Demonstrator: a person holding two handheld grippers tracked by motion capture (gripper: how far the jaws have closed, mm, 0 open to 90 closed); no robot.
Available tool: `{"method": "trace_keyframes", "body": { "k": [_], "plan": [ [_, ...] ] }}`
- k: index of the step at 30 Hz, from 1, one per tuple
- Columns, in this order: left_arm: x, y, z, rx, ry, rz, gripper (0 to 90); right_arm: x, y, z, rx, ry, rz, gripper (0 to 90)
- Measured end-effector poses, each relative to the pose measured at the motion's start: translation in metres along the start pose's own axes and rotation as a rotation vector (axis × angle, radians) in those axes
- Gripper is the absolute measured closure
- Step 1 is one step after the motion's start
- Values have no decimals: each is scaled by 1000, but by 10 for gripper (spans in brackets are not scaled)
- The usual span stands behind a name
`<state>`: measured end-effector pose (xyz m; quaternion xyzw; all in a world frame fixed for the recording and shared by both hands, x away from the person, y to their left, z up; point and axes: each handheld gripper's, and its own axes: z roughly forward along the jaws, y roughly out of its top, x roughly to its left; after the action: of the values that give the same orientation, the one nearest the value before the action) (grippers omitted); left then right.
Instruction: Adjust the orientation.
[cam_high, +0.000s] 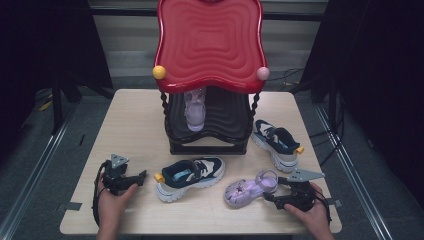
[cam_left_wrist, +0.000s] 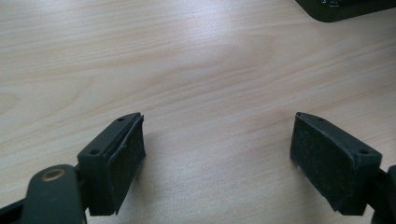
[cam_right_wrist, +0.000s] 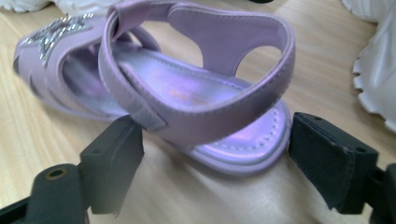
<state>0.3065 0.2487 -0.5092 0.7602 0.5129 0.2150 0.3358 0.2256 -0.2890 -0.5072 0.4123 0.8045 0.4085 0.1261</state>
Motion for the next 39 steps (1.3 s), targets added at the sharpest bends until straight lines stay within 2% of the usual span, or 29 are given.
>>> {"method": "trace_keyframes", "body": {
  "k": [3,5,8,12,14,17,20,25,30,32,33,36,39],
  "plan": [
    [0,0,0,0,0,1,176,6,-2,-2,3,15,-1,200],
    [0,0,0,0,0,1,175,12,-3,-4,5,25,-1,252],
    [0,0,0,0,0,0,176,20,-5,-5,7,54,-7,253],
    [0,0,0,-1,1,1,176,30,-5,-8,38,87,-28,276],
    [0,0,0,-1,1,0,176,30,-7,-10,39,92,-36,271],
    [0,0,0,0,1,1,176,26,-6,-8,37,65,-51,209],
    [0,0,0,0,0,0,176,22,-5,-6,37,57,-58,165],
    [0,0,0,0,0,0,175,16,1,4,35,78,-102,154],
    [0,0,0,3,-1,3,175,20,7,15,57,134,-142,188],
    [0,0,0,2,-1,4,175,24,8,17,52,134,-164,219],
    [0,0,0,2,-1,3,175,25,8,17,52,114,-172,245],
    [0,0,0,3,-1,3,175,24,7,15,44,108,-160,290],
    [0,0,0,3,-1,3,175,24,3,9,39,110,-118,324]
  ]
}}
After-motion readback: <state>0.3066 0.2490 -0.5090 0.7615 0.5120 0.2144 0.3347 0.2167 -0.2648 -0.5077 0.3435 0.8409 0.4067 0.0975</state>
